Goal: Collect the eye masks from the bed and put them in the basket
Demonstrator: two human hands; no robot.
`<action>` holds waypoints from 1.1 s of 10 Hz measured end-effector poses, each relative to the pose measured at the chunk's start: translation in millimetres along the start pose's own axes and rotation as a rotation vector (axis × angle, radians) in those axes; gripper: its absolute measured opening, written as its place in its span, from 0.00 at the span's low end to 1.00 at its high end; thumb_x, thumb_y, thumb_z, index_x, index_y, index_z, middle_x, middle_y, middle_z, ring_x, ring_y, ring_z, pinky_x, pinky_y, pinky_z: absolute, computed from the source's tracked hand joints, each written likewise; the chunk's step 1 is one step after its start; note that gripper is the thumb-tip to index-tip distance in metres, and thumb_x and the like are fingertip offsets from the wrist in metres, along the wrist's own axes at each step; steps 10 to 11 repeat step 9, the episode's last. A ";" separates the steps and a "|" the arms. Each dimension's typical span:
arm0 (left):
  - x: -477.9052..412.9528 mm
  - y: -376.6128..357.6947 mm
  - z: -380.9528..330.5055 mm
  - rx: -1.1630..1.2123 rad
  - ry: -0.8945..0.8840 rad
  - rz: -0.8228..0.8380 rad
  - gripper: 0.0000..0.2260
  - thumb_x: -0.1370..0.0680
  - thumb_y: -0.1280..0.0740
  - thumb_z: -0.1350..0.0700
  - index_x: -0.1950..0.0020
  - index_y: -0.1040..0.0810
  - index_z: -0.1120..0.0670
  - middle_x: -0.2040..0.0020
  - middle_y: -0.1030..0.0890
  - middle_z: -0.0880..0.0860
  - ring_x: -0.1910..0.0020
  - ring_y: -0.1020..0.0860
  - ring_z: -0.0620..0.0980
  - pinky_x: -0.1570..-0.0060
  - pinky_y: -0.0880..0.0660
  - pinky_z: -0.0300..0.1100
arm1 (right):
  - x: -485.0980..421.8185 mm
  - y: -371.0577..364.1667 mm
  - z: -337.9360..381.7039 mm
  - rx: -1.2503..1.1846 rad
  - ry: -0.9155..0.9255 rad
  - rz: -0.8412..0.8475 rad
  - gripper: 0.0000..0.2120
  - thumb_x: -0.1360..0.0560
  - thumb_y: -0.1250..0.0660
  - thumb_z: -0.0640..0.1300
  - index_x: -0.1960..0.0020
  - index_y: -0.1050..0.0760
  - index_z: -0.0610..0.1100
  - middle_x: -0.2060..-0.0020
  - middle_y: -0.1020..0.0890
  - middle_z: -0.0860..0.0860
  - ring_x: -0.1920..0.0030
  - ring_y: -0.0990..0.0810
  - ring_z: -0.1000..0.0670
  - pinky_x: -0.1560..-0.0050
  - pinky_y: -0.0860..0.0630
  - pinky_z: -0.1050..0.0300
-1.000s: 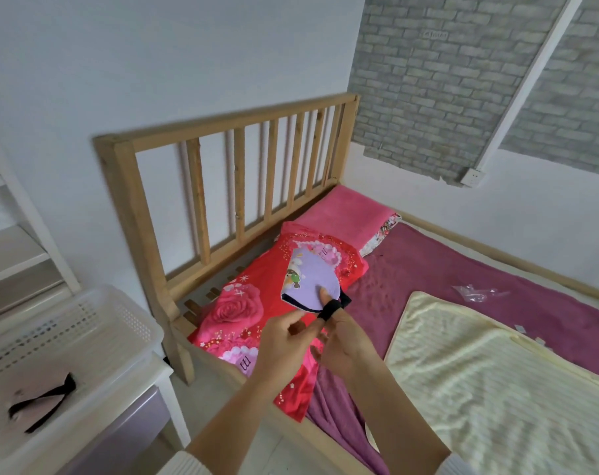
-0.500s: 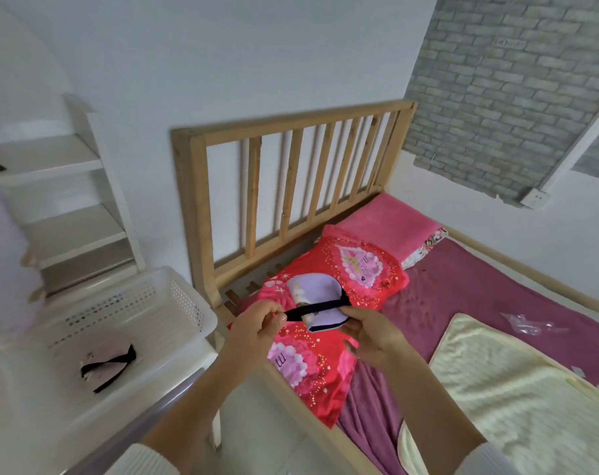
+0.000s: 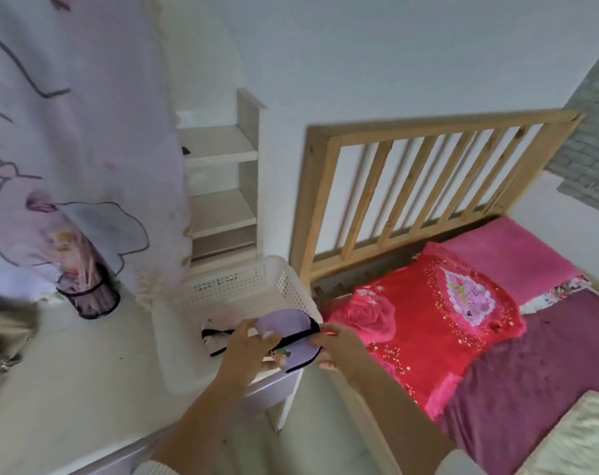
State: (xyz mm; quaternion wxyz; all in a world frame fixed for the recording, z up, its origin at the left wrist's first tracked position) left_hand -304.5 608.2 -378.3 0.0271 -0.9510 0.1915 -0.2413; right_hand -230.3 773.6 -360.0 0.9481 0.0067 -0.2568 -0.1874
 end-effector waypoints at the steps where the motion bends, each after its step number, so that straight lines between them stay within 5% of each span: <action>1: -16.7 36.3 0.0 -0.082 -0.037 -0.156 0.16 0.25 0.30 0.61 0.40 0.29 0.55 0.49 0.19 0.59 0.56 0.16 0.57 0.62 0.17 0.49 | -28.9 -21.5 15.8 0.080 0.123 -0.013 0.10 0.31 0.31 0.35 0.55 0.17 0.47 0.69 0.18 0.50 0.74 0.24 0.56 0.75 0.30 0.64; 2: -30.4 53.1 -1.2 -0.113 -0.055 -0.226 0.15 0.24 0.31 0.60 0.39 0.29 0.58 0.45 0.19 0.64 0.49 0.18 0.67 0.49 0.20 0.61 | -63.8 -40.8 2.5 0.007 -0.028 0.054 0.11 0.33 0.32 0.33 0.70 0.18 0.44 0.77 0.24 0.49 0.79 0.29 0.53 0.78 0.36 0.62; 3: -44.2 63.6 -5.1 -0.330 -0.084 -0.336 0.17 0.22 0.34 0.56 0.35 0.30 0.57 0.46 0.18 0.61 0.51 0.20 0.60 0.49 0.23 0.55 | -99.6 -48.0 1.1 0.041 -0.063 0.006 0.11 0.32 0.33 0.30 0.69 0.20 0.42 0.77 0.28 0.48 0.80 0.33 0.53 0.78 0.38 0.63; 4: -47.6 80.7 -7.1 -0.524 -0.073 -0.462 0.19 0.22 0.37 0.57 0.31 0.31 0.55 0.40 0.22 0.56 0.49 0.24 0.52 0.51 0.29 0.43 | -132.1 -54.8 14.4 0.170 0.044 -0.037 0.09 0.31 0.33 0.33 0.65 0.20 0.45 0.70 0.21 0.47 0.69 0.25 0.50 0.65 0.27 0.58; 5: -33.6 97.0 -12.7 -0.936 -0.184 -0.580 0.19 0.23 0.37 0.61 0.32 0.28 0.54 0.32 0.26 0.55 0.34 0.30 0.54 0.41 0.29 0.45 | -155.5 -59.3 8.4 0.251 0.035 -0.038 0.06 0.29 0.35 0.34 0.60 0.20 0.34 0.66 0.21 0.43 0.63 0.25 0.47 0.61 0.29 0.55; 6: -19.2 107.1 -6.9 -1.256 -0.185 -0.651 0.22 0.26 0.35 0.61 0.31 0.29 0.53 0.24 0.35 0.55 0.23 0.40 0.57 0.30 0.37 0.53 | -170.3 -71.6 -11.0 0.326 -0.063 0.064 0.07 0.29 0.39 0.32 0.64 0.25 0.35 0.68 0.26 0.43 0.67 0.29 0.47 0.68 0.35 0.58; 8: -18.2 133.3 4.7 -1.146 -0.052 -0.688 0.34 0.25 0.36 0.57 0.21 0.47 0.56 0.20 0.54 0.61 0.21 0.56 0.60 0.23 0.49 0.53 | -167.6 -64.5 -2.4 0.508 -0.106 0.088 0.02 0.31 0.39 0.34 0.62 0.31 0.38 0.67 0.29 0.43 0.66 0.30 0.46 0.66 0.35 0.55; 9: -23.8 139.9 14.9 -1.158 0.041 -0.670 0.38 0.25 0.36 0.54 0.21 0.53 0.57 0.20 0.59 0.62 0.21 0.60 0.60 0.22 0.51 0.53 | -159.2 -65.1 44.6 0.607 0.044 0.112 0.05 0.30 0.36 0.36 0.64 0.28 0.37 0.67 0.28 0.46 0.67 0.29 0.49 0.66 0.33 0.58; 11: -23.8 139.9 14.9 -1.158 0.041 -0.670 0.38 0.25 0.36 0.54 0.21 0.53 0.57 0.20 0.59 0.62 0.21 0.60 0.60 0.22 0.51 0.53 | -159.2 -65.1 44.6 0.607 0.044 0.112 0.05 0.30 0.36 0.36 0.64 0.28 0.37 0.67 0.28 0.46 0.67 0.29 0.49 0.66 0.33 0.58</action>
Point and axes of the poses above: each hand's wrist, its own x-axis away from the middle knuckle, its own y-axis out of the back of the hand, z = x × y, the point moved 10 cm from there along -x, towards the middle knuckle
